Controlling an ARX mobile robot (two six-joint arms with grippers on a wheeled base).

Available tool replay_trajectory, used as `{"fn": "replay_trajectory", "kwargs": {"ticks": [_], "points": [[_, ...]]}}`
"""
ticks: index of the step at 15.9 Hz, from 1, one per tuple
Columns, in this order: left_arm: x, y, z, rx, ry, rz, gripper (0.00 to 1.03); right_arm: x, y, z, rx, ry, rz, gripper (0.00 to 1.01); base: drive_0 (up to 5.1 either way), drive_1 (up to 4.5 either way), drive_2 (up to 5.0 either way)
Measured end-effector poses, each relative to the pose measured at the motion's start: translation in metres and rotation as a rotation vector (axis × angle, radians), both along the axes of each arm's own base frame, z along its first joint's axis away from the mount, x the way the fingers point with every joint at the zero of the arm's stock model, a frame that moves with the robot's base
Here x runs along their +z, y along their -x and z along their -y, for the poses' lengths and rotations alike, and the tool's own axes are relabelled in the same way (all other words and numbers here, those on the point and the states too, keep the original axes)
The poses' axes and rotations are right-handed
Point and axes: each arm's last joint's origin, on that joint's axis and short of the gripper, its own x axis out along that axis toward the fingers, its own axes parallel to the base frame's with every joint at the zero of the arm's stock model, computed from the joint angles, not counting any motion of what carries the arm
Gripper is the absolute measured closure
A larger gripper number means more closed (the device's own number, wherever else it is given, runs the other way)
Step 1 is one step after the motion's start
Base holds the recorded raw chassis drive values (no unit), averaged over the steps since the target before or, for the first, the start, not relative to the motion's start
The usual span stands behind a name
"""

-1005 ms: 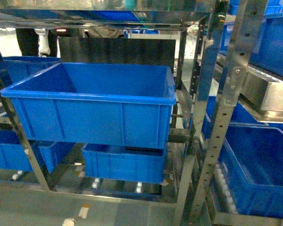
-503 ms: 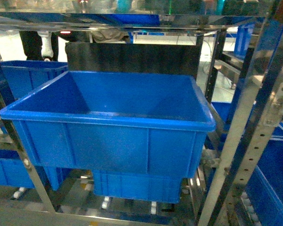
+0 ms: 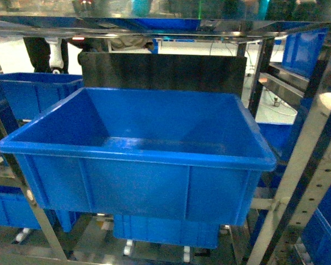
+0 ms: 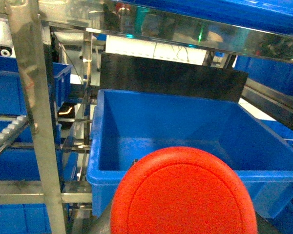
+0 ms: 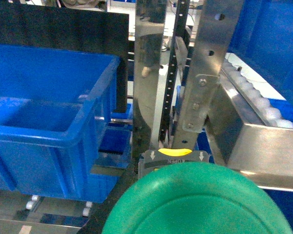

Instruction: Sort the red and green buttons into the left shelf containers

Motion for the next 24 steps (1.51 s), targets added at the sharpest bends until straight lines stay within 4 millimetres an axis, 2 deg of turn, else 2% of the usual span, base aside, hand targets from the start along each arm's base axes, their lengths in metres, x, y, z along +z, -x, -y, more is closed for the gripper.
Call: {"fn": "replay_trajectory", "kwargs": {"ticks": [4,9,10,13,15,20,22,24], "points": [[0.000,0.000,0.000,-0.001,0.001,-0.001,0.79,0.000,0.000,0.000,0.000,0.000,0.000,0.74,-3.3,4.82,-1.7],[0.000,0.000,0.000,0.001,0.002,-0.003,0.79,-0.005,-0.004,-0.001,0.032,-0.006,-0.021,0.75,0.0,0.00,0.0],[0.000,0.000,0.000,0.001,0.002,-0.003,0.79,-0.017,-0.022,-0.017,0.153,-0.020,-0.088,0.75,0.0,0.00,0.0],[0.000,0.000,0.000,0.001,0.002,-0.003,0.79,-0.017,-0.040,-0.042,0.242,-0.016,-0.064,0.75,0.0,0.00,0.0],[0.000,0.000,0.000,0.001,0.002,-0.003,0.79,-0.025,-0.051,-0.063,0.292,-0.010,-0.098,0.75,0.0,0.00,0.0],[0.000,0.000,0.000,0.001,0.001,-0.003,0.79,-0.049,-0.075,-0.088,0.329,-0.012,-0.174,0.75,0.0,0.00,0.0],[0.000,0.000,0.000,0.001,0.001,-0.003,0.79,-0.062,-0.094,-0.095,0.310,-0.006,-0.233,0.75,0.0,0.00,0.0],[0.000,0.000,0.000,0.001,0.001,-0.003,0.79,-0.073,-0.122,-0.107,0.326,-0.012,-0.310,0.75,0.0,0.00,0.0]]}}
